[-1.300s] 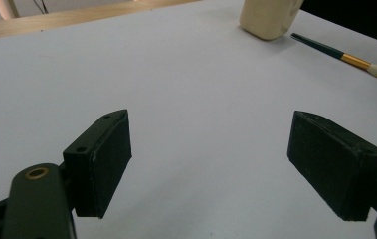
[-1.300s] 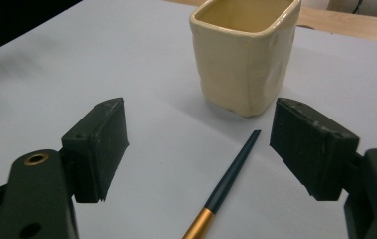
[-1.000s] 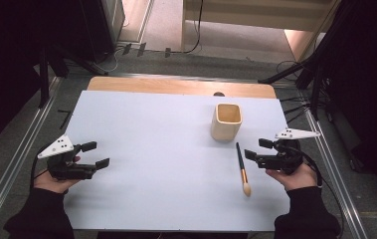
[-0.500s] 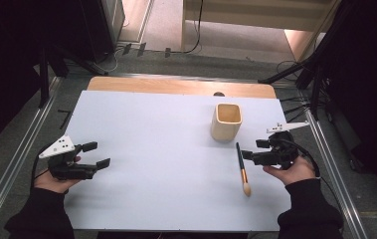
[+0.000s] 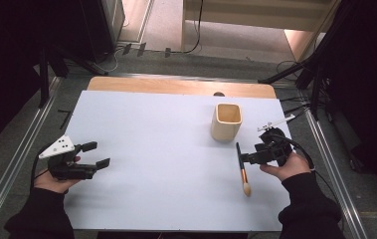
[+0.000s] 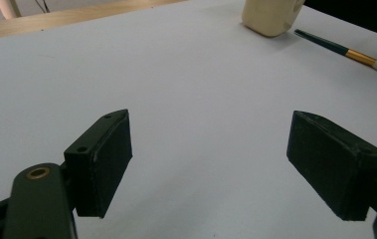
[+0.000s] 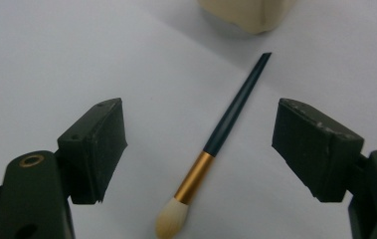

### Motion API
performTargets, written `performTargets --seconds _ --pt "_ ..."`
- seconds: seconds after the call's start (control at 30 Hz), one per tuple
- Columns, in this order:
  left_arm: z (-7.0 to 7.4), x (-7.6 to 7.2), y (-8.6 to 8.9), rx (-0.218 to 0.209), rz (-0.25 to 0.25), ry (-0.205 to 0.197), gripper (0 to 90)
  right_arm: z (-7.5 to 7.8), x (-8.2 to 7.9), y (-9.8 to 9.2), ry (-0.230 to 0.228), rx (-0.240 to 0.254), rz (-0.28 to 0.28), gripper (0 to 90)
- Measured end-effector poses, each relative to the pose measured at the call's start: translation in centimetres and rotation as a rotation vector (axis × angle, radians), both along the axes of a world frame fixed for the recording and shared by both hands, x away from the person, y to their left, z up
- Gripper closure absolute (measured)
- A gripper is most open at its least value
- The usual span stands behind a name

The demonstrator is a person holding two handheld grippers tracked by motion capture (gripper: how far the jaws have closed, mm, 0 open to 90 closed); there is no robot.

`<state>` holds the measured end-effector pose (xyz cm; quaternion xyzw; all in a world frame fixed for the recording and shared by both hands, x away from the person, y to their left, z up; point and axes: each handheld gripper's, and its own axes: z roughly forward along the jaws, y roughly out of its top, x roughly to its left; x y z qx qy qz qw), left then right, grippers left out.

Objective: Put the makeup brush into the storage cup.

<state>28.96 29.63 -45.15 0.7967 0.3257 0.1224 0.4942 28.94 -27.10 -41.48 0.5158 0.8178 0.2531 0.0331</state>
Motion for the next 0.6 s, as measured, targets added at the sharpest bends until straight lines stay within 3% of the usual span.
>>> performTargets --seconds 0.6 --pt "0.1 0.0 0.0 0.002 -0.002 -0.007 18.7 -1.2 1.7 1.3 0.133 -0.14 -0.076 24.4"
